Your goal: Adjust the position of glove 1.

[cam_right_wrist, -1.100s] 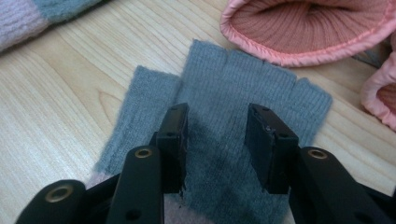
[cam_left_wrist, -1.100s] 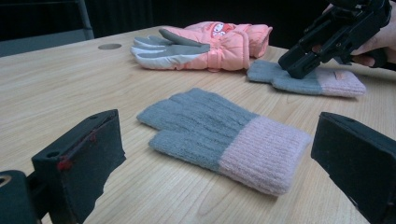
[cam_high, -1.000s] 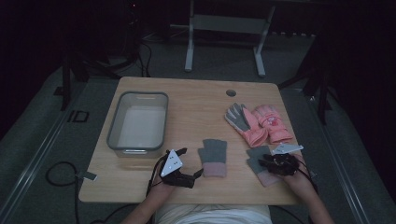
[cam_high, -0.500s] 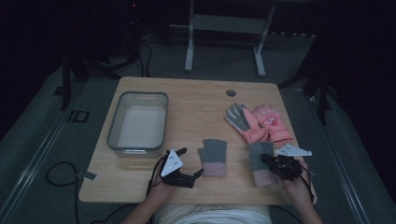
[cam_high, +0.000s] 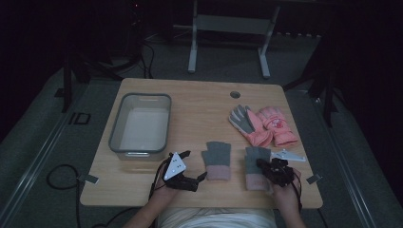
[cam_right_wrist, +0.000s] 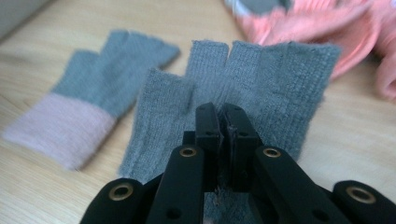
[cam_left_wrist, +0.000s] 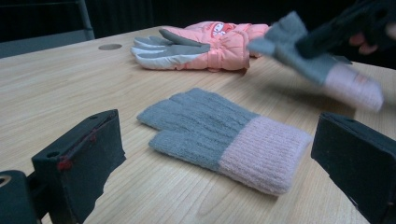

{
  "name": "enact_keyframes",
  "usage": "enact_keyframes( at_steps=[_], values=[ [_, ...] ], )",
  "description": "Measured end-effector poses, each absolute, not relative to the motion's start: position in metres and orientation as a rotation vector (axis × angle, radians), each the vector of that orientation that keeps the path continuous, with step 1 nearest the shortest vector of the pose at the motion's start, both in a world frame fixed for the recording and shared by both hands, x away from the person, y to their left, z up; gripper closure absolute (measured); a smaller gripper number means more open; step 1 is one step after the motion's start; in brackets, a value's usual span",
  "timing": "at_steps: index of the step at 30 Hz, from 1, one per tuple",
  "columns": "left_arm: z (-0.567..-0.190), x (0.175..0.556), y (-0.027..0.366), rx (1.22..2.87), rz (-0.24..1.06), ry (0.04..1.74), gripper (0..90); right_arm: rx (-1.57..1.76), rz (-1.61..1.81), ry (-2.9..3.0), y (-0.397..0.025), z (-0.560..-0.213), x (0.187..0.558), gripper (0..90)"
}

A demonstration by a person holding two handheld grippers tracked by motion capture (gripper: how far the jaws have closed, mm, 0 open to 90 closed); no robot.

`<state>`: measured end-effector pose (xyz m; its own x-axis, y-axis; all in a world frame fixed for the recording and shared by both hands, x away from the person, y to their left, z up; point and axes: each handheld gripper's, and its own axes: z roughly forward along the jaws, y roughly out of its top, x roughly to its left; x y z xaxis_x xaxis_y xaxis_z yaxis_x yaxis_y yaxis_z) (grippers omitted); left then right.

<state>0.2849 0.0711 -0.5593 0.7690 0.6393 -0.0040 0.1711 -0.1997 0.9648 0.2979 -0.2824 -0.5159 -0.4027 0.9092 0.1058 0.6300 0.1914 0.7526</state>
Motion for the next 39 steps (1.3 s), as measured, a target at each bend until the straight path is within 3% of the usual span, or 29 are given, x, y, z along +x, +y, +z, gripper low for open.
enact_keyframes(
  at_steps=[7,15,19,34,39],
  values=[
    [-0.559,0.285,0.071,1.751,0.477,0.640,1.9,1.511,0.975,2.130,-0.285,-0.540,0.305,83.9],
    [-0.559,0.285,0.071,1.751,0.477,0.639,1.9,1.458,0.956,2.181,-0.292,-0.539,0.310,66.1],
    [-0.559,0.285,0.071,1.752,0.479,0.637,1.9,1.366,0.904,2.238,-0.299,-0.534,0.315,63.8],
    [-0.559,0.285,0.071,1.750,0.475,0.642,1.9,1.243,0.865,2.331,-0.300,-0.535,0.304,62.2],
    [-0.559,0.285,0.072,1.750,0.473,0.645,1.9,1.253,0.865,2.328,-0.299,-0.543,0.303,71.4]
  ],
)
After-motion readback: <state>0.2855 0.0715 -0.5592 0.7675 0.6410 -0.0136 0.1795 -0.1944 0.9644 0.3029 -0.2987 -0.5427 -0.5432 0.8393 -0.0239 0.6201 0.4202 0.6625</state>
